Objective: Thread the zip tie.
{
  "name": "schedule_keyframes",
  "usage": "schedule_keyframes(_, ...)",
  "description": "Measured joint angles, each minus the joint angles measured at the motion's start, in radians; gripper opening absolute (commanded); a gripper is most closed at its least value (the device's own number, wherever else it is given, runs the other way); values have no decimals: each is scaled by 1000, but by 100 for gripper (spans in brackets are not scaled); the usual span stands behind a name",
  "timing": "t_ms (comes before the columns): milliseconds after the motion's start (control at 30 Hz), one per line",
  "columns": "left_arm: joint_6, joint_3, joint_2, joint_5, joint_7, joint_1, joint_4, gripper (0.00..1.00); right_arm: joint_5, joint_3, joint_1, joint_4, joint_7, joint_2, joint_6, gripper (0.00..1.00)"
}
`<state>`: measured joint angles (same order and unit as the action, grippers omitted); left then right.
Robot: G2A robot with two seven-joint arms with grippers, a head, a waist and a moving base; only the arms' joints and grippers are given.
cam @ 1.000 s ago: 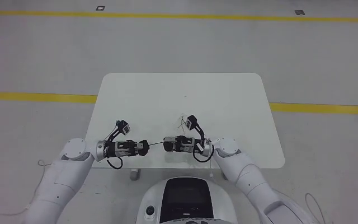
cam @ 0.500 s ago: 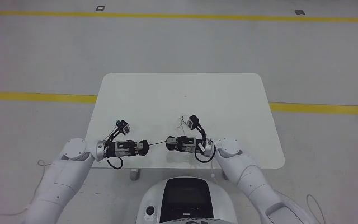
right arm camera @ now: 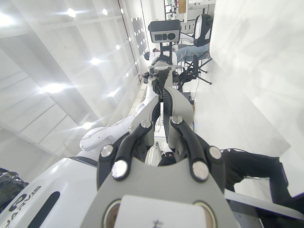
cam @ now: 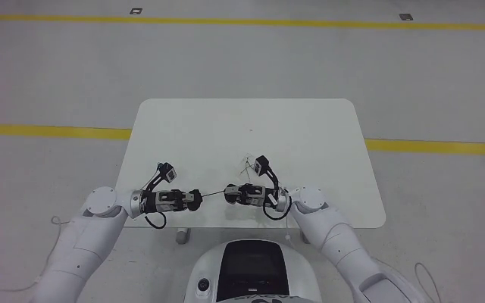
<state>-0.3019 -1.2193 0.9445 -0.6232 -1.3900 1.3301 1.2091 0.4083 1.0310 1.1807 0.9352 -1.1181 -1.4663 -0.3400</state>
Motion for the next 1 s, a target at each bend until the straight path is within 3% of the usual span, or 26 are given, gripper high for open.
schedule_keyframes(700,2,2,0,2,5,1,3,100,9,1,12,12,46,-1,2,0)
schedule_keyframes(1000,3,77,-2,12,0,-19,40,100,15,-20,36,77,55,3,0,0)
